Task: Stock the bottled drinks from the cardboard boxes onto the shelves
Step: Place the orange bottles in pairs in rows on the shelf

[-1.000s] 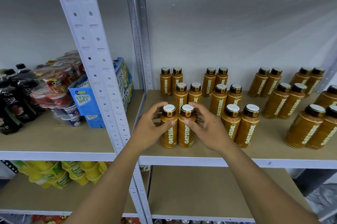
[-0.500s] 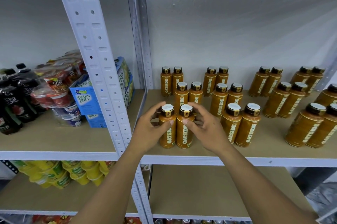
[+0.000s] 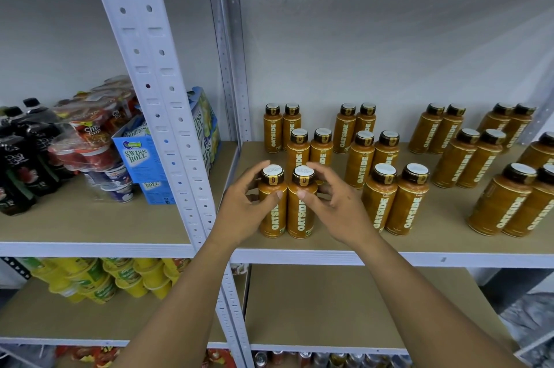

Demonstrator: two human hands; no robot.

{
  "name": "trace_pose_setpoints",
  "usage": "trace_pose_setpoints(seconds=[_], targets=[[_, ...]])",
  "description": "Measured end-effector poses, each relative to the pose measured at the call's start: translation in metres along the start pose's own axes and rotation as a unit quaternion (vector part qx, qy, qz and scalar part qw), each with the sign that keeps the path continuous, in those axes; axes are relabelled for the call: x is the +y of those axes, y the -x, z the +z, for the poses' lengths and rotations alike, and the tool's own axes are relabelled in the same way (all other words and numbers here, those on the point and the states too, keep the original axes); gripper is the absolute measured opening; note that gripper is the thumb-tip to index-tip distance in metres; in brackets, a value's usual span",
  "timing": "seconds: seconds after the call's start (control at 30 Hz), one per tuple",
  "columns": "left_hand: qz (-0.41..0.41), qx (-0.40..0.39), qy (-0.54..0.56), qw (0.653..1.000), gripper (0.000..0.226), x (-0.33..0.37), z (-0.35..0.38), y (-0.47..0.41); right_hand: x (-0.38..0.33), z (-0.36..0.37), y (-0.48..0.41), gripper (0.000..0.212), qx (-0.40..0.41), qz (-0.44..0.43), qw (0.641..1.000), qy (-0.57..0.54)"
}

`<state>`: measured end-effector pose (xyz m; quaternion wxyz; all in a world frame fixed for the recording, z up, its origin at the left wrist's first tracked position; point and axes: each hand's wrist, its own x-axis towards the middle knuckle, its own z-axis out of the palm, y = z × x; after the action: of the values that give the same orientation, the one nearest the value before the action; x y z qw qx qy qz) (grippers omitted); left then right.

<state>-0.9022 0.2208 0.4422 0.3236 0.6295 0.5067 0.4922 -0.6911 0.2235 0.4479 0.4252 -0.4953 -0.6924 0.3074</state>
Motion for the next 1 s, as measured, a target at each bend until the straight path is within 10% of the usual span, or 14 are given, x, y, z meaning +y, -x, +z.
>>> trace_pose_setpoints(seconds=[1.0], targets=[[-0.01, -0.003, 0.004, 1.0, 0.061, 0.0002, 0.0002, -0.0034, -0.0001, 0.0031, -0.0059, 0.061, -0.004, 0.006, 1.0, 0.014]])
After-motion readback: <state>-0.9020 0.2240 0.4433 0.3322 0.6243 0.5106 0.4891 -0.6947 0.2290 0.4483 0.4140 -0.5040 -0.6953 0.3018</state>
